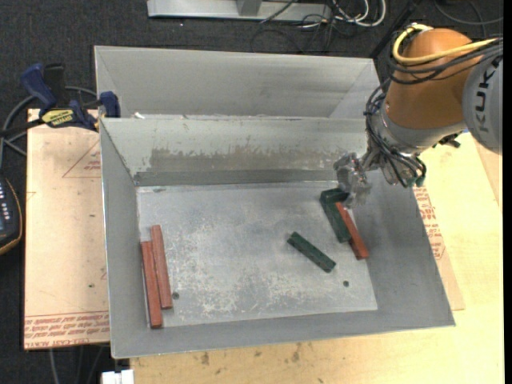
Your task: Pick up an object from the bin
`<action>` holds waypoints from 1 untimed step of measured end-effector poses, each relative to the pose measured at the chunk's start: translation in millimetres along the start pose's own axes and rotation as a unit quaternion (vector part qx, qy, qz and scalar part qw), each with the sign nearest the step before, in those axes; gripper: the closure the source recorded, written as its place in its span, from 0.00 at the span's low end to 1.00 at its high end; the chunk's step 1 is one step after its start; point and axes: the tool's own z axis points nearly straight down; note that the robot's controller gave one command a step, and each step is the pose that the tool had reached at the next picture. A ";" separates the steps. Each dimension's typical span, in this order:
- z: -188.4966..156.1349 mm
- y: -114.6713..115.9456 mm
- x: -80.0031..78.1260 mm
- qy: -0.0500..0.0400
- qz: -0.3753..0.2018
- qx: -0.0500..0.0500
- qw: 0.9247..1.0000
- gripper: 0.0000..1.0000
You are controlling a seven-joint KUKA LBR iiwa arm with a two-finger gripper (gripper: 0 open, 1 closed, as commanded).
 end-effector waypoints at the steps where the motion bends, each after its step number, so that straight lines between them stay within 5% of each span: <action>1: -155.9 -6.8 -9.6 -0.001 -0.010 0.000 1.000 1.00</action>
Offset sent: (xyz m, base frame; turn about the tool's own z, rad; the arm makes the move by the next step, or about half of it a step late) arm 0.0064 -0.0052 0.1502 -0.0233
